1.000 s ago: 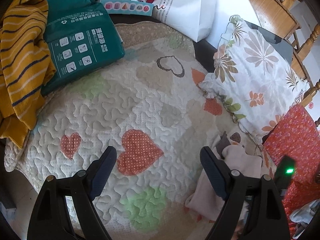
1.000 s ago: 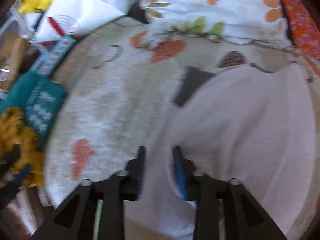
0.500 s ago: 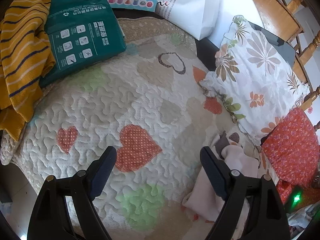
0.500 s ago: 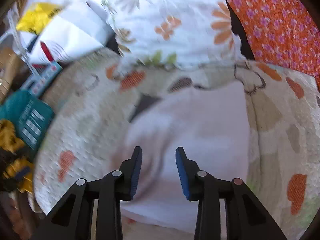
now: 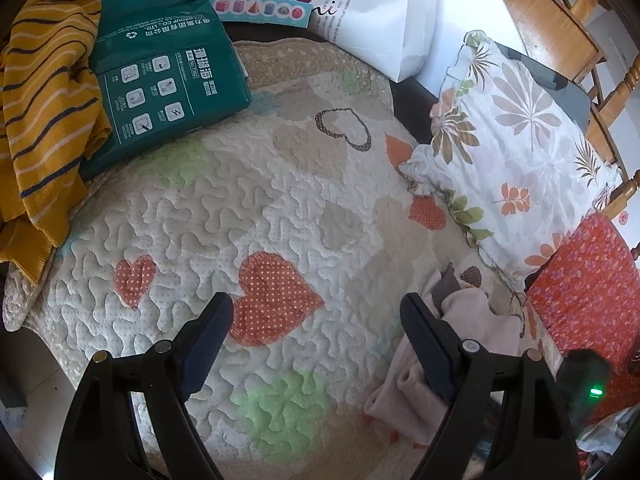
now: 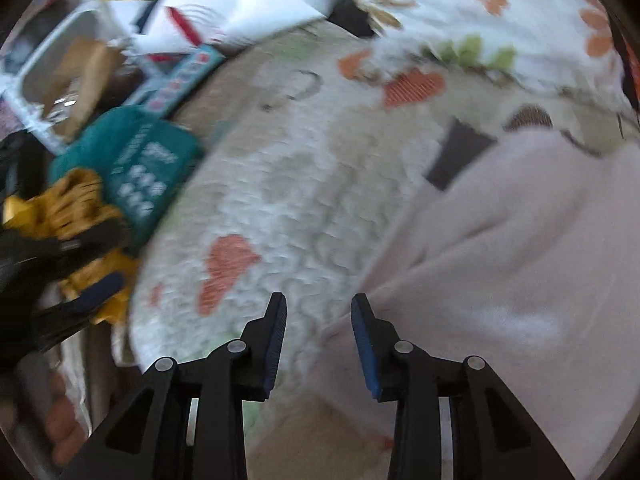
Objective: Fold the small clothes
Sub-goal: 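Lift the gripped edge and fold the cardigan over onto itself with the right tool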
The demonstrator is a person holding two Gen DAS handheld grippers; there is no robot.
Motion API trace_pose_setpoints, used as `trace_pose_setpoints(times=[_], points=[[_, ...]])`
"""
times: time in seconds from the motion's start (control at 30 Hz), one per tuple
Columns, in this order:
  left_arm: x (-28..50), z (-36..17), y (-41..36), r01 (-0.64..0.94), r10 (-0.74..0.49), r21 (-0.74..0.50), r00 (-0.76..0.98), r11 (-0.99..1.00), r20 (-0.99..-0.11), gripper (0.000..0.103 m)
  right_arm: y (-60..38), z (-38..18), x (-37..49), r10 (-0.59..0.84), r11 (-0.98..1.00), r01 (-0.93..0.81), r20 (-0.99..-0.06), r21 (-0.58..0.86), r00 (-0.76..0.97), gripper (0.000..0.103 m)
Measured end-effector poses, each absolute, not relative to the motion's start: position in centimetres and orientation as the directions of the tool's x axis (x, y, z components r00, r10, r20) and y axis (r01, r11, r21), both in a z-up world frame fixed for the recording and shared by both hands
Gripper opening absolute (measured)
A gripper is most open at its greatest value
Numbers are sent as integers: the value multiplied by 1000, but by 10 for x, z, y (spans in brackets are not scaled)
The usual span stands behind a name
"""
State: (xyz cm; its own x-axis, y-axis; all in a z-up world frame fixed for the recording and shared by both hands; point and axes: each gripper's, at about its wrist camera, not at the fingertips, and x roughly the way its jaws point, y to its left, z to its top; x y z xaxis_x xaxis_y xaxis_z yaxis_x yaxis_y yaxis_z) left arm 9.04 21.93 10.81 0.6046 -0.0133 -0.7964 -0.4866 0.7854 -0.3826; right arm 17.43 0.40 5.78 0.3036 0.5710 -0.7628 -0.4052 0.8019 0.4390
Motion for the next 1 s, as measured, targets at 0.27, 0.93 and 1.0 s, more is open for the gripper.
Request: trace_pose_setpoints(times=[0.27, 0.93, 1.0], points=[[99, 103, 208, -469, -58, -401, 591, 787, -805, 85, -60, 55, 213, 154, 985, -148, -867, 94, 474, 18], [108, 96, 211, -492, -27, -363, 566, 791, -824, 85, 11, 54, 282, 188, 971, -219, -880, 100, 435, 32], [110, 95, 208, -490, -35, -365, 560, 791, -828, 85, 3, 53, 273, 129, 974, -224, -895, 34, 427, 51]])
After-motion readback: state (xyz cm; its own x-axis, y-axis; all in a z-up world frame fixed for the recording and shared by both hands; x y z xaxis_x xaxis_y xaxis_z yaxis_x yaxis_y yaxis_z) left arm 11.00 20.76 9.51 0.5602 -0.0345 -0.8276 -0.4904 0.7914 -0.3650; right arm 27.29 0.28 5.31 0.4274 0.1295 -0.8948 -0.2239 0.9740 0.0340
